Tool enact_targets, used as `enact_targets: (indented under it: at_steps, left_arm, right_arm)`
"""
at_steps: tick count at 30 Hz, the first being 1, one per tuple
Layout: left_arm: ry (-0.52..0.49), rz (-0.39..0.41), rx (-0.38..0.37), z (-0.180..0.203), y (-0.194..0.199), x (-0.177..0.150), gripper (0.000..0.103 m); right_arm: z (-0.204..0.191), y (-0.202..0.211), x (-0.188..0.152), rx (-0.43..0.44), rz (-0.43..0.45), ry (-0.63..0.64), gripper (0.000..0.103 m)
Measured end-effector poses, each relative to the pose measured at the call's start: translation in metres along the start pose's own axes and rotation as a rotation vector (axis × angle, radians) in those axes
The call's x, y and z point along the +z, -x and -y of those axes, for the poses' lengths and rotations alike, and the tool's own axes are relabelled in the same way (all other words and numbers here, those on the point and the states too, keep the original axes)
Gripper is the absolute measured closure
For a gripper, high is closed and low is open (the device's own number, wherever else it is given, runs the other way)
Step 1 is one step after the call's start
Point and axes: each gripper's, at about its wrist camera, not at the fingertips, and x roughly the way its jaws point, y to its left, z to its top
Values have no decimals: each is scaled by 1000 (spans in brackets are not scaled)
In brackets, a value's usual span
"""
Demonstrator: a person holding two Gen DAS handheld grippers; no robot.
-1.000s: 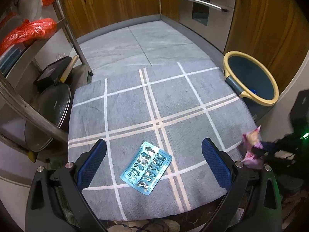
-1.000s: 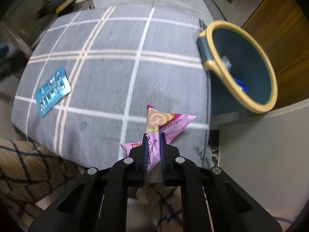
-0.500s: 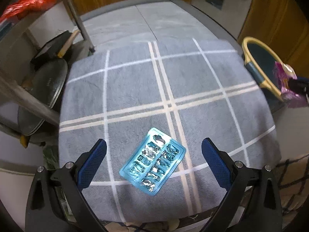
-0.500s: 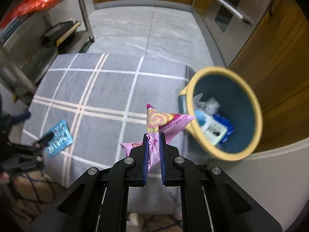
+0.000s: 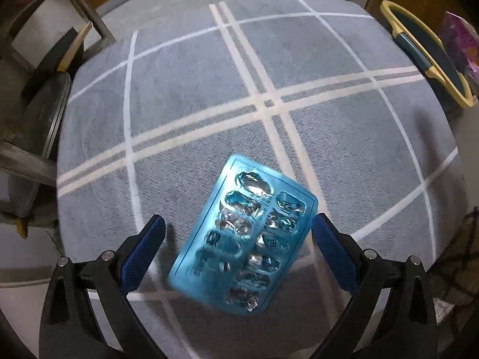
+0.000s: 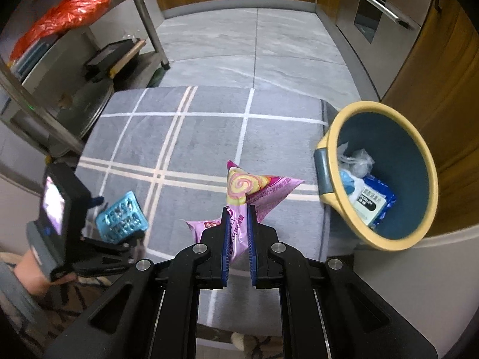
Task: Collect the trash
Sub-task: 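Grasp the pink snack wrapper with the right gripper while the left grips the blue blister pack, then lift the wrapper and blister pack and carry both over the bin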
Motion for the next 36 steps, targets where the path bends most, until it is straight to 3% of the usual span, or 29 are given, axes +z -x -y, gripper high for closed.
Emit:
enact_targets:
  at_steps: [5, 10, 19, 28, 36]
  left_arm:
    - [24, 5, -40, -1, -3, 2, 6]
    - [-22, 28, -52, 10, 4, 5, 27]
    - [-58, 25, -36, 18, 8, 4, 32]
    - [-47, 221, -128, 48, 66, 35, 32]
    - [-144, 339, -166, 100, 100, 92, 32]
  right_arm:
    - [-2, 1, 1, 5, 4, 1, 92]
    - [-1, 2, 1, 0, 7, -5, 92]
    - [4, 6, 0, -19, 22, -6, 92]
    - [34, 31, 11, -59, 108, -59, 92]
    - [109, 47, 31, -86, 164, -191, 92]
